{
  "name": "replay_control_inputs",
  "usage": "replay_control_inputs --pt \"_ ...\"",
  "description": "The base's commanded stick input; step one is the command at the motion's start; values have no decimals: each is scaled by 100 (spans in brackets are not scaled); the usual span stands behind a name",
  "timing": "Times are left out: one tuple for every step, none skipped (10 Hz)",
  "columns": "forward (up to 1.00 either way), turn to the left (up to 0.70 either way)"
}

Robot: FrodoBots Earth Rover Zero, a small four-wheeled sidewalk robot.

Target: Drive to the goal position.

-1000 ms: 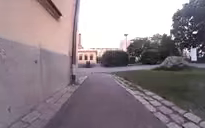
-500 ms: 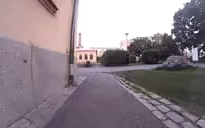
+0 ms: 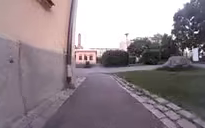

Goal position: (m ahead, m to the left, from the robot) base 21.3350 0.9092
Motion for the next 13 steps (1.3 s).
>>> replay_control_inputs --pt "50 0" --pt "50 0" --pt "50 0" --pt "50 0" --pt "50 0" --pt "50 0" --pt "50 0" --pt "50 0" --pt "50 0" --pt "50 0" --pt "50 0" --pt "50 0" --pt "50 0"
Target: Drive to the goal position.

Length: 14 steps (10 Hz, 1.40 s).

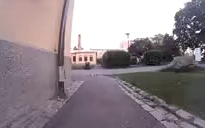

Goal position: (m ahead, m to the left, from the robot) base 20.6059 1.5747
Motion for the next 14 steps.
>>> replay_control_inputs --pt "50 0" --pt "50 0" --pt "50 0" --pt "50 0" --pt "50 0" --pt "50 0" --pt "50 0" --pt "50 0" --pt "50 0" --pt "50 0" --pt "50 0" --pt "50 0" --pt "50 0" --pt "50 0"
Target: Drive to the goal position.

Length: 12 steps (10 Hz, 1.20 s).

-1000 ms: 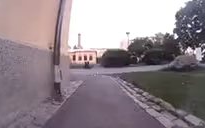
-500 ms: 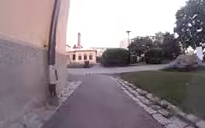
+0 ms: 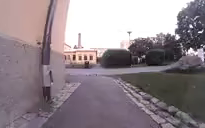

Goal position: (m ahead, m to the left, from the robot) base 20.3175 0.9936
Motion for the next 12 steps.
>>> replay_control_inputs --pt "50 0" --pt "50 0" --pt "50 0" --pt "50 0" --pt "50 0" --pt "50 0" --pt "50 0" --pt "50 0" --pt "50 0" --pt "50 0" --pt "50 0" --pt "50 0"
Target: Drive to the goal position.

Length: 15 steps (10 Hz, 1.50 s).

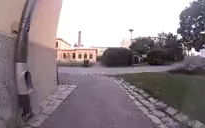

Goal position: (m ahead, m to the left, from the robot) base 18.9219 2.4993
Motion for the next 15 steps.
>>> replay_control_inputs --pt "50 2" --pt "50 50" --pt "50 50" --pt "50 25" --pt "50 0" --pt "50 0" --pt "50 0" --pt "50 0" --pt "50 0" --pt "50 0" --pt "50 0" --pt "50 0" --pt "50 0" --pt "50 0" --pt "50 0"
